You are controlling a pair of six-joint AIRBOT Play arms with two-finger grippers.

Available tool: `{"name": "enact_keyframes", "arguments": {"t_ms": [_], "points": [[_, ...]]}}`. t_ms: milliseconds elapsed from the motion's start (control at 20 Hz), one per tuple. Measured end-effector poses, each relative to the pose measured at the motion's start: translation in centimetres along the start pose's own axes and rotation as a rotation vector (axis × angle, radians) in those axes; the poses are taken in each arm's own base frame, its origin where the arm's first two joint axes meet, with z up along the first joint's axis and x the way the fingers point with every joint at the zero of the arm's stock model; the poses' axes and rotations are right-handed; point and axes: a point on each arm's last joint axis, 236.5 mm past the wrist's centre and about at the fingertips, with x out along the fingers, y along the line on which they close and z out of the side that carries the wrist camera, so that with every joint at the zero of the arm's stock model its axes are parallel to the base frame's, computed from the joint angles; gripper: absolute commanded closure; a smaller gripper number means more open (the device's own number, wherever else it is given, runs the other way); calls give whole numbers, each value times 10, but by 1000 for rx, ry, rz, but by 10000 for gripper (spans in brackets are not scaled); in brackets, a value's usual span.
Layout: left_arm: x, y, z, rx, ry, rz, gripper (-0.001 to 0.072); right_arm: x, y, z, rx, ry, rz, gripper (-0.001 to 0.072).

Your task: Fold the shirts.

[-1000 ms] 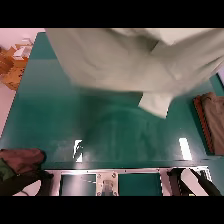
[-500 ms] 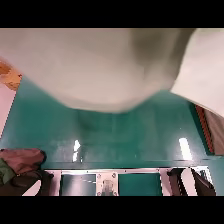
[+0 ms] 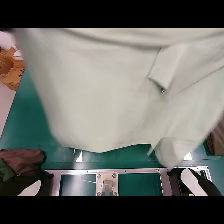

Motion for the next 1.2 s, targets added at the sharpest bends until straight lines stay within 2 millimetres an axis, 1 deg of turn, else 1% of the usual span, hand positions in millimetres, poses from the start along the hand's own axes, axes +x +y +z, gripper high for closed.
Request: {"name": "enact_keyframes", "arguments": {"t_ms": [50, 150, 200, 250, 300, 350, 400, 450, 550, 600, 650, 700, 750, 850, 900, 950, 1050, 1100, 1200], "points": [[37, -12, -19, -12, 59, -56, 688, 28, -25, -21, 41, 62, -8, 693], [105, -33, -56, -48, 156, -148, 688, 77, -71, -63, 113, 174, -36, 693], [137, -43, -78, -71, 209, -183, 688, 101, -96, -86, 156, 230, -54, 693], [164, -52, -99, -97, 252, -213, 688, 123, -120, -109, 197, 288, -71, 693], [187, -60, -115, -125, 279, -239, 688, 142, -141, -128, 238, 331, -82, 693], [209, -68, -129, -160, 293, -260, 688, 159, -157, -141, 279, 360, -84, 693], [226, -73, -141, -190, 306, -272, 688, 175, -172, -154, 315, 387, -83, 693], [242, -77, -150, -223, 305, -278, 688, 189, -182, -163, 343, 407, -76, 693], [264, -80, -153, -285, 272, -274, 687, 213, -196, -170, 388, 422, -52, 693], [272, -81, -156, -308, 264, -272, 686, 222, -200, -172, 404, 428, -42, 692], [279, -81, -157, -332, 254, -270, 681, 228, -205, -174, 413, 432, -38, 669], [283, -82, -157, -351, 245, -270, 385, 232, -207, -173, 423, 429, -33, 543], [285, -83, -159, -362, 245, -272, 116, 234, -208, -172, 431, 428, -24, 456], [283, -80, -158, -379, 257, -279, 111, 231, -213, -166, 439, 437, -5, 461], [278, -74, -156, -389, 271, -283, 112, 225, -214, -160, 444, 442, 13, 462], [270, -65, -156, -400, 297, -286, 113, 217, -214, -154, 450, 452, 34, 464], [246, -44, -161, -435, 381, -288, 113, 194, -219, -143, 469, 475, 62, 464], [231, -31, -171, -462, 442, -284, 113, 179, -221, -138, 473, 492, 69, 463], [200, -15, -200, -533, 593, -284, 113, 151, -223, -140, 473, 536, 60, 462]]}}
